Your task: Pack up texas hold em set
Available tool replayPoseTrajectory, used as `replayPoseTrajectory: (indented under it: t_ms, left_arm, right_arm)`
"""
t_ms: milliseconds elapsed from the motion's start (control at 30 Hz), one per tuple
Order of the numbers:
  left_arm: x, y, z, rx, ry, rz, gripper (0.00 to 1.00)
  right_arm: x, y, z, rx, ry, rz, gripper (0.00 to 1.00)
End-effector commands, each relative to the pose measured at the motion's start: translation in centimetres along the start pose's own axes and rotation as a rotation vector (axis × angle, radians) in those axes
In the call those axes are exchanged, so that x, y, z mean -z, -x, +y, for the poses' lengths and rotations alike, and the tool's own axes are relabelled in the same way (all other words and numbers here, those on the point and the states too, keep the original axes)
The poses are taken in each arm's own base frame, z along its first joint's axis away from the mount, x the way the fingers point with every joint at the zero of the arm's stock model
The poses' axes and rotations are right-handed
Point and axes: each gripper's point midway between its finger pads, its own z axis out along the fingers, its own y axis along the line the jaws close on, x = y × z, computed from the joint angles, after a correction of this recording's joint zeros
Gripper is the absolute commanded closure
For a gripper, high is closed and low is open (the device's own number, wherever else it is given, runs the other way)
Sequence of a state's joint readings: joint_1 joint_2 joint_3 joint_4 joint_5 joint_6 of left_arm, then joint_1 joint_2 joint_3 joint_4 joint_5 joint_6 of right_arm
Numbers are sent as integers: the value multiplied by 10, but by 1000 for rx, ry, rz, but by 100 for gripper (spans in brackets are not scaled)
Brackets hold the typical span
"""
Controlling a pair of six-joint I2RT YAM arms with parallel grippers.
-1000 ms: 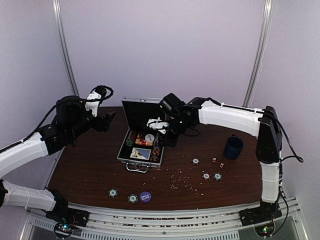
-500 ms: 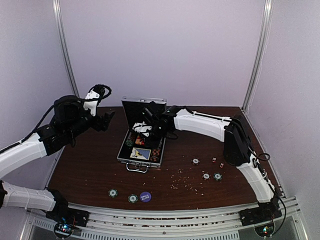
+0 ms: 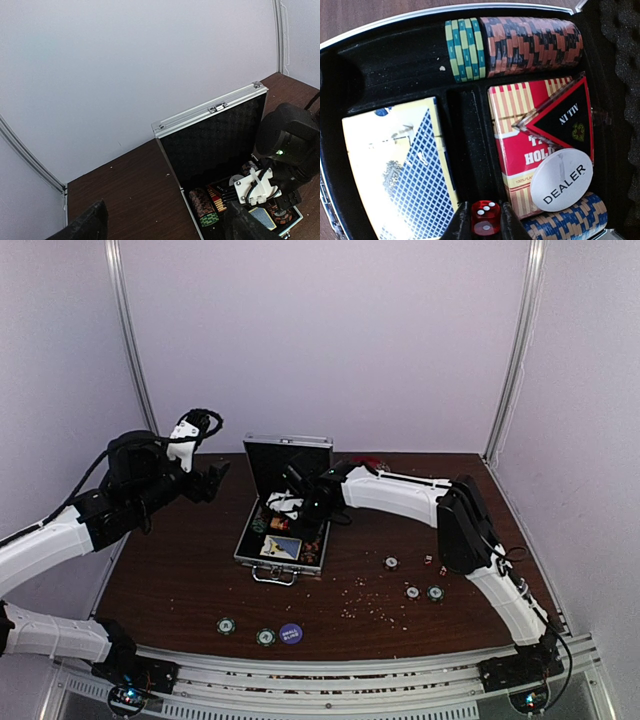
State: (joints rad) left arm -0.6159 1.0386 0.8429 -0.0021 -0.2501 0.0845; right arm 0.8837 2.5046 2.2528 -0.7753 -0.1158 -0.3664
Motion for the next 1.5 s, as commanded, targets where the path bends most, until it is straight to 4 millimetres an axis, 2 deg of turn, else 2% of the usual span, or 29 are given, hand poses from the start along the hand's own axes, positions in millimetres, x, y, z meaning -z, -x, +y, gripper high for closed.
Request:
replayPoseTrajectory:
  t_ms: [0,167,267,367,467,567,600,733,900,1033,1300,1467]
  left_arm:
    - [5,20,7,11,14,-64,18]
    - [4,20,6,8,12,-61,18]
    - [3,18,6,7,12,-57,18]
    - [3,18,6,6,15,-58,18]
    - [4,18,7,5,17,-58,18]
    - [4,19,7,4,18,-59,18]
    - [4,19,8,4,20,-60,18]
    - [4,19,7,3,18,-58,18]
    - [3,18,6,1,14,-54,18]
    - [2,16,6,0,14,-50,18]
    - [0,15,4,-1,7,-45,18]
    - [0,15,3,-2,4,-44,18]
  right_arm:
    - [7,9,-8,-15,-20,-29,76]
    - [42,31,-14,-22,-29,-96,67]
    - [69,39,-12,-21,-18,-127,67]
    - [94,32,-7,-13,-5,-130,67]
    - [110,4,-1,0,-13,-94,69]
    - [118,-32,10,15,-3,-29,71]
    - [116,-53,17,21,13,14,71]
    - [118,-108,28,16,28,112,74]
    - [115,-162,22,-39,35,208,76]
    - [117,-191,8,-93,30,258,78]
    - [128,-235,-34,-233,-26,331,78]
    - [134,-266,-40,-267,-27,404,69]
